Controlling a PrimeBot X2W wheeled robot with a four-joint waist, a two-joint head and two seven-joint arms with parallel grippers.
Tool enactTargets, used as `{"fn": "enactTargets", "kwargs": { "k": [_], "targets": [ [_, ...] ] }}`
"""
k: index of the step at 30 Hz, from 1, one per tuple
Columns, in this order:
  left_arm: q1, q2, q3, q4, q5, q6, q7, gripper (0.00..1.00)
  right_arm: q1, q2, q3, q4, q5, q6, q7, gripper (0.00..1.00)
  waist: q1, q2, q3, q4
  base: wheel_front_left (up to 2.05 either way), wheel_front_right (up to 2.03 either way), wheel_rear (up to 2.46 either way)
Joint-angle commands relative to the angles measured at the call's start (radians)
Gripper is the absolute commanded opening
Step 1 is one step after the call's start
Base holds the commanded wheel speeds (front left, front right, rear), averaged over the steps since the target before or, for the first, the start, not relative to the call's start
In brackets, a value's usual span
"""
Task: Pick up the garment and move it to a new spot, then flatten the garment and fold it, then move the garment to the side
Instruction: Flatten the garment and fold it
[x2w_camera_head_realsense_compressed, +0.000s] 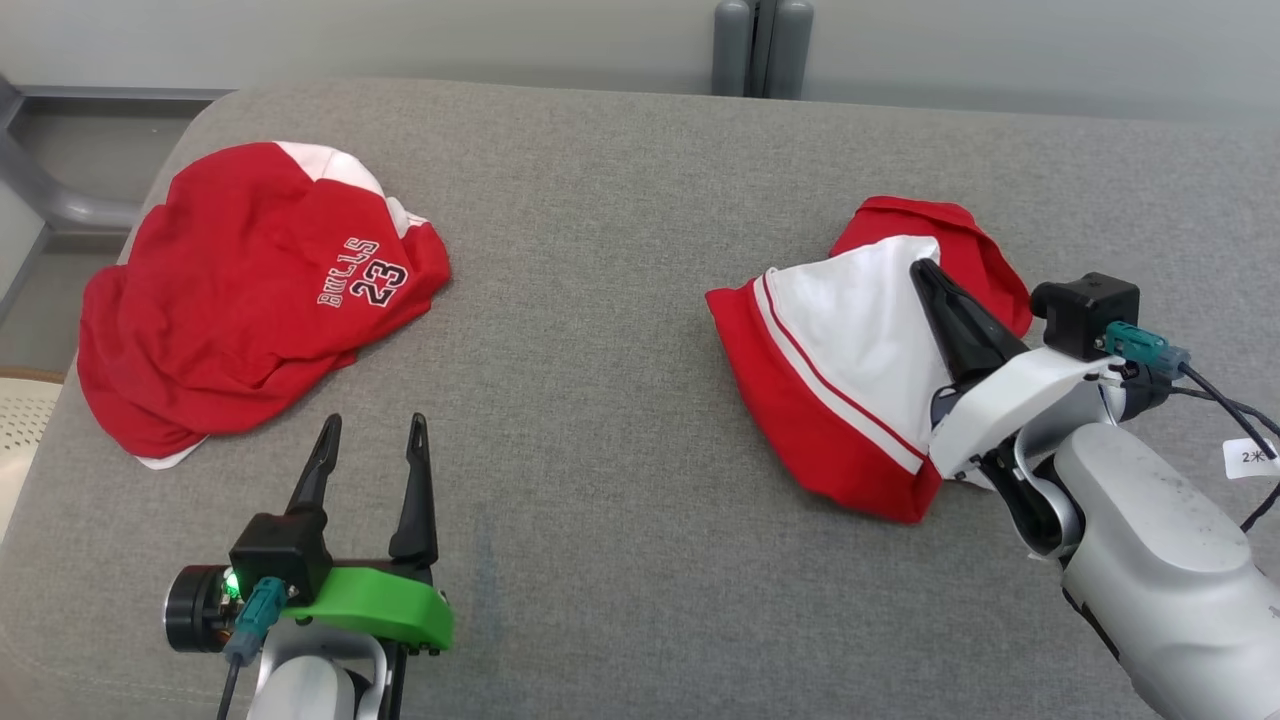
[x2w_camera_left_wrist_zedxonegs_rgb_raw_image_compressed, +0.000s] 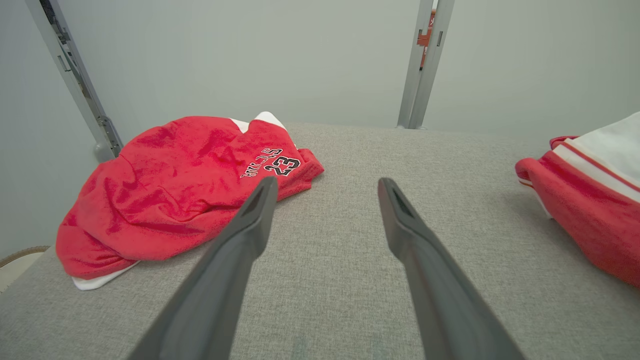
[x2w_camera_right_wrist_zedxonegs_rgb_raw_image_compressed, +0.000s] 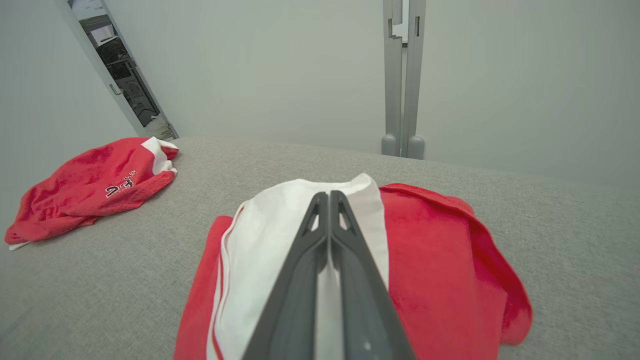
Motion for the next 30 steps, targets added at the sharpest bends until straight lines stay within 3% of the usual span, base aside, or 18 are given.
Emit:
{"fn": "enactTargets", "kwargs": {
  "k": [1, 2, 3, 17, 30],
  "targets": [
    [0.011, 0.001, 0.008, -0.002, 0.009, -0.001, -0.001, 1.0, 0.02, 0.002, -0.017, -0.023, -0.018, 0.0, -0.003, 0.0, 0.0, 0.0, -0.009, -0.008, 0.0, 0.0, 0.0],
    [0.016, 0.001, 0.012, -0.004, 0.011, 0.0, -0.001, 1.0, 0.028, 0.004, -0.034, -0.046, -0.032, 0.0, -0.003, 0.33, 0.0, 0.0, -0.014, -0.011, 0.0, 0.0, 0.0],
    [0.021, 0.002, 0.016, -0.005, 0.011, 0.0, -0.001, 1.0, 0.041, 0.007, -0.044, -0.058, -0.039, 0.0, -0.003, 1.0, 0.0, 0.0, -0.018, -0.013, 0.0, 0.0, 0.0],
    [0.08, 0.002, 0.083, -0.03, 0.027, -0.006, -0.001, 1.0, 0.272, 0.029, -0.245, -0.309, -0.179, 0.0, -0.003, 1.0, 0.0, 0.0, -0.072, -0.089, 0.0, 0.0, 0.0],
    [0.095, 0.002, 0.121, -0.056, 0.05, -0.004, -0.001, 1.0, 0.526, 0.089, -0.41, -0.495, -0.267, 0.0, -0.004, 1.0, 0.0, 0.0, -0.08, -0.146, 0.0, 0.0, 0.0]
  ]
}}
